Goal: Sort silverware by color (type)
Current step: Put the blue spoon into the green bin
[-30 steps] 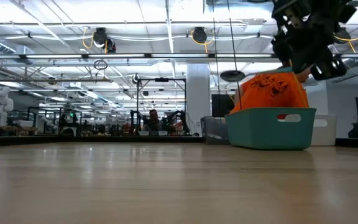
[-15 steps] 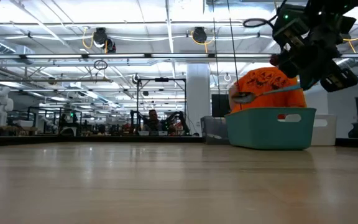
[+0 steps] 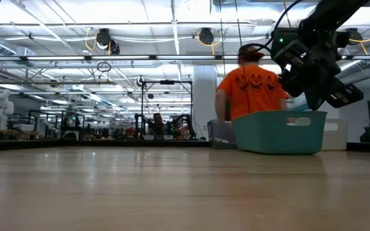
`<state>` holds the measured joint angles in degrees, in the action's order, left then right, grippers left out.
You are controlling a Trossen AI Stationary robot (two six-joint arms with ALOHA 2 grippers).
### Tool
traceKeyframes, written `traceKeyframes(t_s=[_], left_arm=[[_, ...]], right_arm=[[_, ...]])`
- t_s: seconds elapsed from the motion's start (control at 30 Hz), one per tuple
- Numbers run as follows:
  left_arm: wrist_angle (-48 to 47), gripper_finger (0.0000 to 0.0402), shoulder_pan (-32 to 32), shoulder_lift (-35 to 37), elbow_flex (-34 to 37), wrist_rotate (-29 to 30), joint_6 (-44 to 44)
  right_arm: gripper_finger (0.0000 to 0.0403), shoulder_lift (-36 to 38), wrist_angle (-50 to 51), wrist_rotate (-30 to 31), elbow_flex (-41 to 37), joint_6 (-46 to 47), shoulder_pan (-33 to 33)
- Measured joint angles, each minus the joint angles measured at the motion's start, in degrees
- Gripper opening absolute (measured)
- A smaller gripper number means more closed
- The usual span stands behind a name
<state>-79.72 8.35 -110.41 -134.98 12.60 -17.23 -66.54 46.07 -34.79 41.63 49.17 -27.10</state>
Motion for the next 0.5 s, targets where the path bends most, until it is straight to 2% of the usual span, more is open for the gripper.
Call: traceKeyframes(t_s=[0.5], left_arm=[[0.2, 0.0124, 2.02, 0.0, 0.0, -0.02, -2.53]], right_arm=[[0.0011, -2.04, -1.24, -0.06, 0.09, -0.31, -1.83]])
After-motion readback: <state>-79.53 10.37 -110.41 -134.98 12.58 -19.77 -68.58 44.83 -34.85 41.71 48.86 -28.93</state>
